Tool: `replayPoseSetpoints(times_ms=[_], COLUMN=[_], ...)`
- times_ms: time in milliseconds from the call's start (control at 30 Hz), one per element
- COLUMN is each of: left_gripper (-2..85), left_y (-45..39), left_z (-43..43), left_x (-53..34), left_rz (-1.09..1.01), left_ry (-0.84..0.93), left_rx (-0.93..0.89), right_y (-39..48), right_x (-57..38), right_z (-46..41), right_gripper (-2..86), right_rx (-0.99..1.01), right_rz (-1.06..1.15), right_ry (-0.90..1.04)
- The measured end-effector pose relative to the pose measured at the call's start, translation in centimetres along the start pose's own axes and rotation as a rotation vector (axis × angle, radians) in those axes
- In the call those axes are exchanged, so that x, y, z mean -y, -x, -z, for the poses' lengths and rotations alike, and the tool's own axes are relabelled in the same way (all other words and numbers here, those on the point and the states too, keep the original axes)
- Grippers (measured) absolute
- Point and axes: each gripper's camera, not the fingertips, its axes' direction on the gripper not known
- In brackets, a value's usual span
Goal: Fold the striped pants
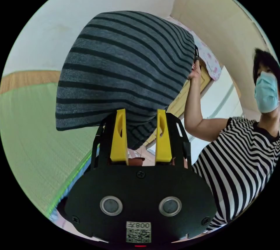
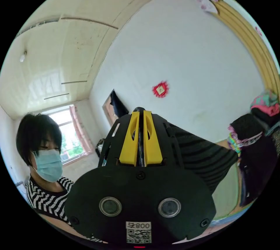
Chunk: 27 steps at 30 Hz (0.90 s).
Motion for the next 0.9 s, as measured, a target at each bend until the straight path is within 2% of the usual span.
replayPoseSetpoints(times_ms=[167, 400, 667, 900], left_gripper=[13.4, 13.5, 12.6, 12.2], left_y=[1.2, -1.0, -5.1, -9.4], left_z=[12.9, 25.6, 40.9, 49.8], left_x=[-7.6, -12.9, -17.9, -17.5], left_rz=[0.196, 0.237, 0.213, 0.106], left_ry=[-0.255, -0.465, -0.695, -0.749], left_rx=[0.097, 0.230, 0.409, 0.576], right_y=[1.0, 6.6, 11.8, 14.7], right_x=[1.1, 2.9, 6.5, 10.0], right_z=[-14.9, -37.4, -53.0, -62.2], right_gripper=[1.5, 1.6, 1.6, 1.7], right_rx=[0.124, 0.268, 0.405, 0.521], right_rz=[-0.050, -0.015, -0.045, -0.126], right_ry=[0.197, 0.468, 0.505, 0.435])
